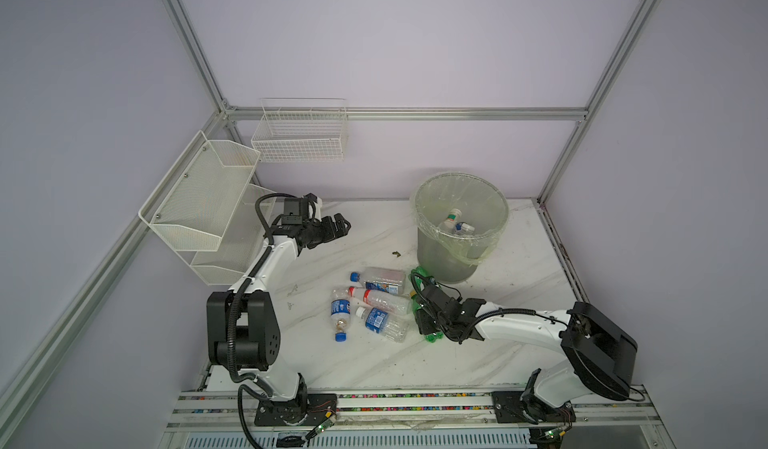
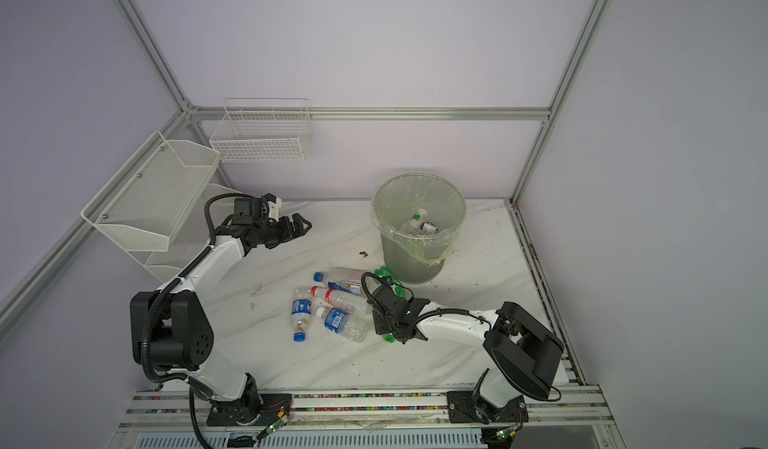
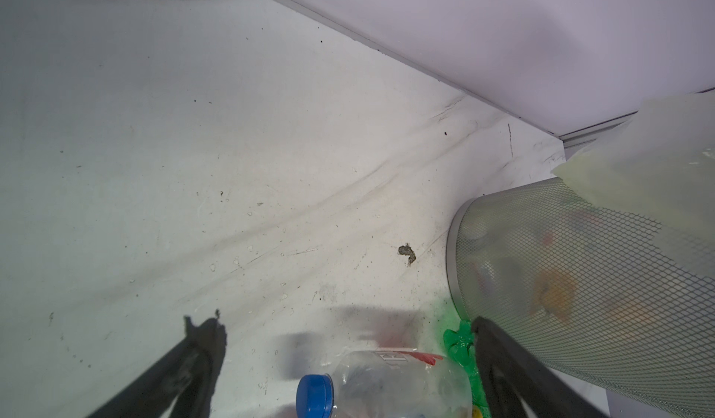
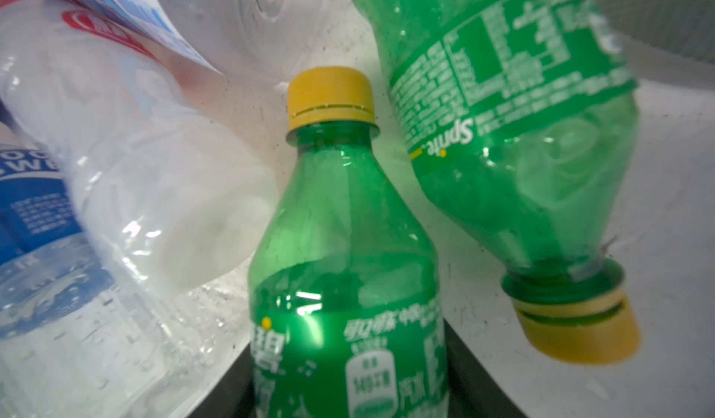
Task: Throw the plastic bottles in the bin
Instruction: Pick up the plastic bottle from the center of the table.
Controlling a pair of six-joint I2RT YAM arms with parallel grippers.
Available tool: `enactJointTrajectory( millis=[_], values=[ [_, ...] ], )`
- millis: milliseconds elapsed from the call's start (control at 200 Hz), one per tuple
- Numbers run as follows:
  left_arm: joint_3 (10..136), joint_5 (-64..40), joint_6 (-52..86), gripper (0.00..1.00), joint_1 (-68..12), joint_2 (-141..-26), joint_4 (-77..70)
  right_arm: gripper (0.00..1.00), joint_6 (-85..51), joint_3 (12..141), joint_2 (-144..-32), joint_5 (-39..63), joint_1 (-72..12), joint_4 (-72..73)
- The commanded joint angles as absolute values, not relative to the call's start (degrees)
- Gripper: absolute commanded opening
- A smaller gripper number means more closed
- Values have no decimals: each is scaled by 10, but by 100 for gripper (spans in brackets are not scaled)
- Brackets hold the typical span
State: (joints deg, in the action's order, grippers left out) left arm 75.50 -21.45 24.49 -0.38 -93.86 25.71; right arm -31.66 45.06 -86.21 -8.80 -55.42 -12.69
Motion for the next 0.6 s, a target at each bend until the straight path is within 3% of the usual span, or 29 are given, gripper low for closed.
enactJointTrajectory(
  millis=[0,595],
  values=[
    [754,-220,247,100,1,-937,239,43,-321,451,-809,-103,-558,-131],
    [751,-201,237,100,1,-943,246,41,-320,430,-576,-166,-563,-163]
  ],
)
